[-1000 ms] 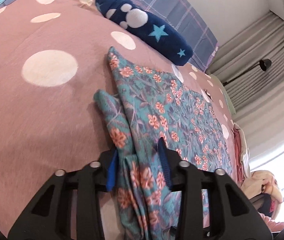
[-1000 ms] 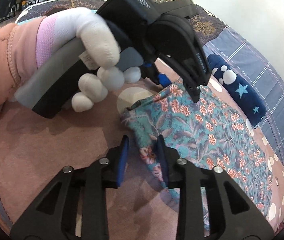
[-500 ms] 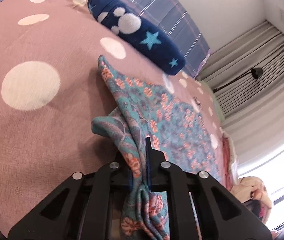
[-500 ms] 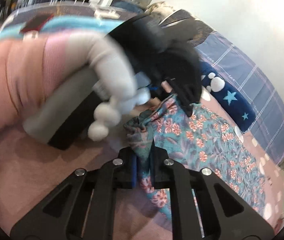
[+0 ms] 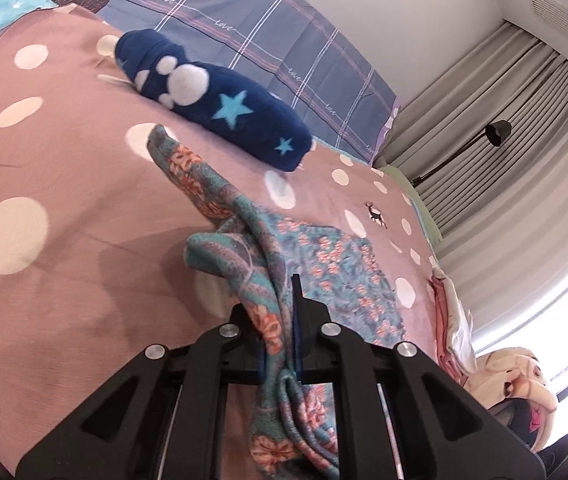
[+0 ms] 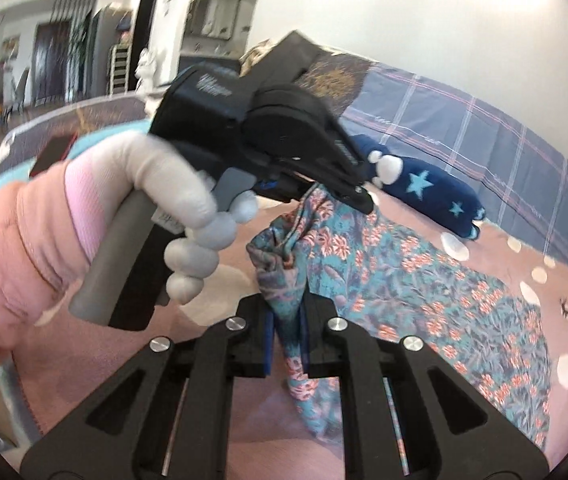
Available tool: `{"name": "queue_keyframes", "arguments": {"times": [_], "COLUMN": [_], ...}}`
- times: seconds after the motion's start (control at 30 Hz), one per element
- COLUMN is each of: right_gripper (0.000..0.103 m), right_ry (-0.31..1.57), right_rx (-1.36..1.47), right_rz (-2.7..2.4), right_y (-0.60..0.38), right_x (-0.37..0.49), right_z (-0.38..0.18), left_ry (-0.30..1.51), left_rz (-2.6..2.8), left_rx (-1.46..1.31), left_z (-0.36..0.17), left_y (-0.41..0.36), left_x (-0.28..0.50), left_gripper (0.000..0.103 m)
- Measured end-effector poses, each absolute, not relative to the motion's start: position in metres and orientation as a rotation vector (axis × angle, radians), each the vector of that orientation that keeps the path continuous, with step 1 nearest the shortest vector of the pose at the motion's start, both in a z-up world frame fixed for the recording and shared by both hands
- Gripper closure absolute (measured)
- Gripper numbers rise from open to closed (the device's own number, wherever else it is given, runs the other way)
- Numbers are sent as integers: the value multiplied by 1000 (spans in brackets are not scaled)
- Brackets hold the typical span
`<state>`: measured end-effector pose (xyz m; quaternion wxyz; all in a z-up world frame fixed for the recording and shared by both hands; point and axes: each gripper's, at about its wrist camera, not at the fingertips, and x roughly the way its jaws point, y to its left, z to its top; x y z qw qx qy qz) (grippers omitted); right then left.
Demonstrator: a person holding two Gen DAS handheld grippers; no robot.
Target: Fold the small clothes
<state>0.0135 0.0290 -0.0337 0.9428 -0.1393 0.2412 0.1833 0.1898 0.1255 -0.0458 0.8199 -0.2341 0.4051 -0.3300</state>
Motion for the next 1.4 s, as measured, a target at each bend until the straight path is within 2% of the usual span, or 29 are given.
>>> {"name": "queue_keyframes", "arguments": {"times": [0.43, 0.8, 1.1, 1.4], "right_gripper": [94, 94, 94, 94], "right_ry": [493, 528, 551, 560], "right_rx": [45, 397, 524, 599], "right_rz": [307, 206, 141, 147], "right_y": [-98, -225, -280, -312], "right_x": [11, 6, -7, -17], "right_z": [-12, -37, -57, -69], "left_ry": [887, 953, 998, 1022], "left_rz": [-722, -753, -780, -764], "left_rx": [-472, -333, -250, -215], "left_z": [-23, -28, -46, -50], "left_y": [25, -84, -148, -170], "left_x": [189, 194, 192, 189], "left_gripper": [94, 94, 94, 94]}}
